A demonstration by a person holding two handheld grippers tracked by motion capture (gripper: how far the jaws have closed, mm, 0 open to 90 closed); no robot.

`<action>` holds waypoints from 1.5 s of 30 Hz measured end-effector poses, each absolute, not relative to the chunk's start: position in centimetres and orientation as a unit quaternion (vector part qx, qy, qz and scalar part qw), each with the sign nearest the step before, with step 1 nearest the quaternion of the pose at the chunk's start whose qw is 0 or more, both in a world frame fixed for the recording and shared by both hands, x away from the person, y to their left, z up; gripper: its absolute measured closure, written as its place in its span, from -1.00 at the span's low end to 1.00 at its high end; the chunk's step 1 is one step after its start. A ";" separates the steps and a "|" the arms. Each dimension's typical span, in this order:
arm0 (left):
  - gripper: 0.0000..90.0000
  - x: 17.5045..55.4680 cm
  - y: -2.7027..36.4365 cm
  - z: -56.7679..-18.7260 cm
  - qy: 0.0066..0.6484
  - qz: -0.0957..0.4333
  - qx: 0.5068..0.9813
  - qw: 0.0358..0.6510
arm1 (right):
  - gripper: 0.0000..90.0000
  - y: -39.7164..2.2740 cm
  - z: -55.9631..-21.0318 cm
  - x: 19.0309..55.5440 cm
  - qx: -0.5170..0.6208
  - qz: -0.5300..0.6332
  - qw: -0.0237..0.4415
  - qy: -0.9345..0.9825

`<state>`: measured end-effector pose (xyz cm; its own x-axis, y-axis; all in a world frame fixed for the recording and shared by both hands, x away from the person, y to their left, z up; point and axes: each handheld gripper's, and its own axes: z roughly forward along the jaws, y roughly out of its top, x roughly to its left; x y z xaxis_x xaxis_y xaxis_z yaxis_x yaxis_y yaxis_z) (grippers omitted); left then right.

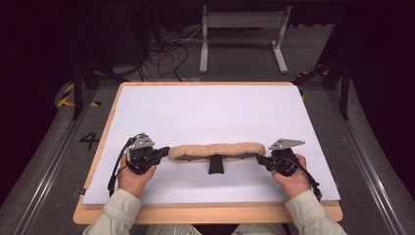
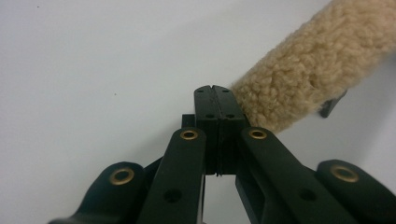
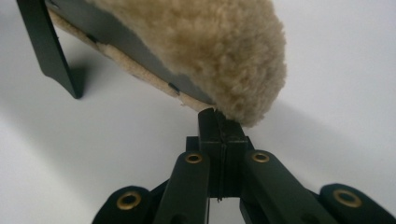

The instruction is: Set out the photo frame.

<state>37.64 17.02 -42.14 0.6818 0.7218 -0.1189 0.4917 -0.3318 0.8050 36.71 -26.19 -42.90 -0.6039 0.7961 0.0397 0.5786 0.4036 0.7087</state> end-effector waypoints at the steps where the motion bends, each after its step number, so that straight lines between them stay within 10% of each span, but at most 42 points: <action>1: 1.00 37.6 17.0 -42.1 0.374 0.130 0.807 0.439 | 1.00 -26.2 -42.9 36.9 0.418 0.352 0.156 0.823; 45: 1.00 36.1 15.2 -42.3 0.288 0.089 0.852 0.428 | 1.00 -22.2 -42.5 47.6 0.458 0.379 0.181 0.784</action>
